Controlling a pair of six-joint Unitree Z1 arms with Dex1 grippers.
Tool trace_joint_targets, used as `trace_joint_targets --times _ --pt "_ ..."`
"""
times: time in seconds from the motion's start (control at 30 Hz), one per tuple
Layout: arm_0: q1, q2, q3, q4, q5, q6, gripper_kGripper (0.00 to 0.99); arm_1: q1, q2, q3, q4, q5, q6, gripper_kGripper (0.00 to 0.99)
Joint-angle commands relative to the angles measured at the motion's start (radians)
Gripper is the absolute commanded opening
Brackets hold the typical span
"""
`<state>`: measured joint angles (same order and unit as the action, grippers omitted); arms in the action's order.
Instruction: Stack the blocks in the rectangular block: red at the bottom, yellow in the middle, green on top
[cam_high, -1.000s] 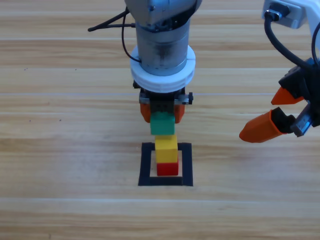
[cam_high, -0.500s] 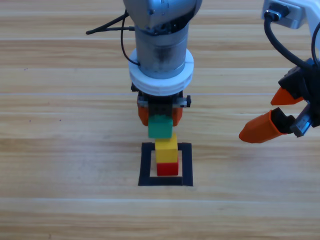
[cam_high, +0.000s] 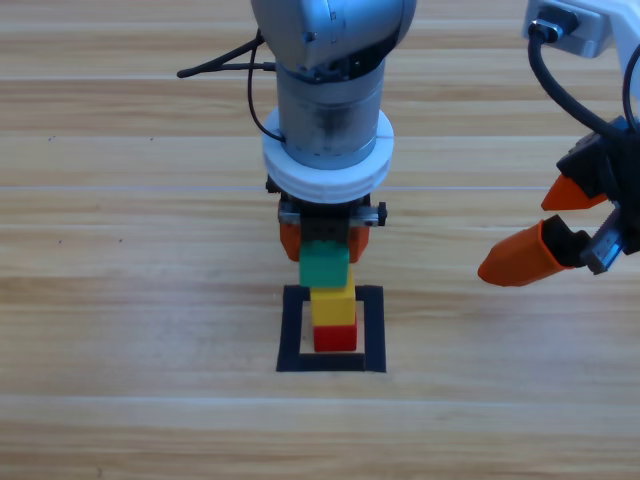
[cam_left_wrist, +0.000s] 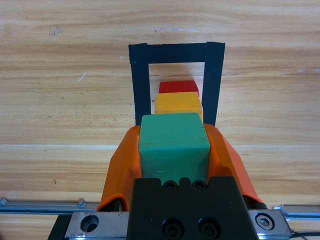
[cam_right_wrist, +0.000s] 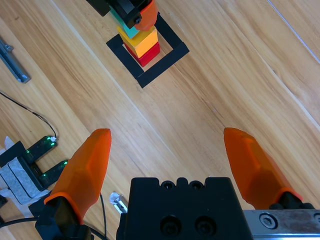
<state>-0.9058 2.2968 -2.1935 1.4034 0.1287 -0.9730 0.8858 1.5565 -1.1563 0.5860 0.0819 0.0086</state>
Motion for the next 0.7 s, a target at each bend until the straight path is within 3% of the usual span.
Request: trace_joint_targets --times 0.03,0.7 --pt "-0.021 0.036 0.001 0.006 0.003 -0.018 0.0 -0.025 0.037 0.017 -0.017 0.016 0.005 0.99" --pt "-0.019 0.035 -0.005 0.002 -0.011 -0.016 0.0 -0.025 0.037 0.015 -0.017 0.018 0.005 0.99"
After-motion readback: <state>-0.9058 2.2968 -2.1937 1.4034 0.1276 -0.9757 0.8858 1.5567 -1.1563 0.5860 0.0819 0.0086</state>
